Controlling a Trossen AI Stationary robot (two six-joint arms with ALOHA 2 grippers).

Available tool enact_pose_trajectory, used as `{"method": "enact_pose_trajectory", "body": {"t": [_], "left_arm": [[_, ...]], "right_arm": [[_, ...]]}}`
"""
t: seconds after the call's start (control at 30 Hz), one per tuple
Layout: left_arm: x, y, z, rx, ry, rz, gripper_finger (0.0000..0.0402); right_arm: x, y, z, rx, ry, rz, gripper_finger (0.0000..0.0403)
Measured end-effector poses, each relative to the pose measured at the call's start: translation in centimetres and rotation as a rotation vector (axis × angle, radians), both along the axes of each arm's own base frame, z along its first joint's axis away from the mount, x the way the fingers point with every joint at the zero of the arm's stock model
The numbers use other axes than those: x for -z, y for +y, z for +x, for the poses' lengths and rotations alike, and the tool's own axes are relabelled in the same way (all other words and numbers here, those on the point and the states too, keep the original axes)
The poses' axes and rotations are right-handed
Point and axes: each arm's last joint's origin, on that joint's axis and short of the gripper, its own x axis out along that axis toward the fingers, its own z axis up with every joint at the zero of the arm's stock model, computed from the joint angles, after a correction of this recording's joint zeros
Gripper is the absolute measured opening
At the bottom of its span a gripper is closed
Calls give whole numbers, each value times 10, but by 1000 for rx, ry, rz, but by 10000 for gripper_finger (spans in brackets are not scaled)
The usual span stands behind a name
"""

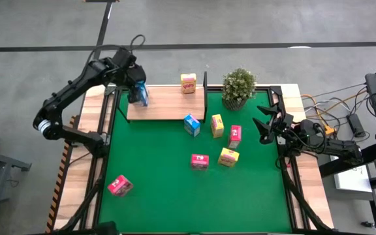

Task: Stack cereal on shelf
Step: Put the bottom red cereal box on the shelf

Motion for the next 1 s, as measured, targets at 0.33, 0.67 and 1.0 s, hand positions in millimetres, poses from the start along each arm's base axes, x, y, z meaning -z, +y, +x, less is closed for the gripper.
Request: {"method": "enact_pose_trajectory", "body": {"t": [0.33,0.67,1.0], "left_arm": [[1,-45,26,130,-336,-153,204],[31,-152,46,311,-646,-102,203],[76,-230,33,452,-808,-125,203]], "right_arm": [[0,0,0,0,0,0,274],[-2,0,-1,0,-23,-5,274],[-14,2,-7,47,-119,-136,274]]}}
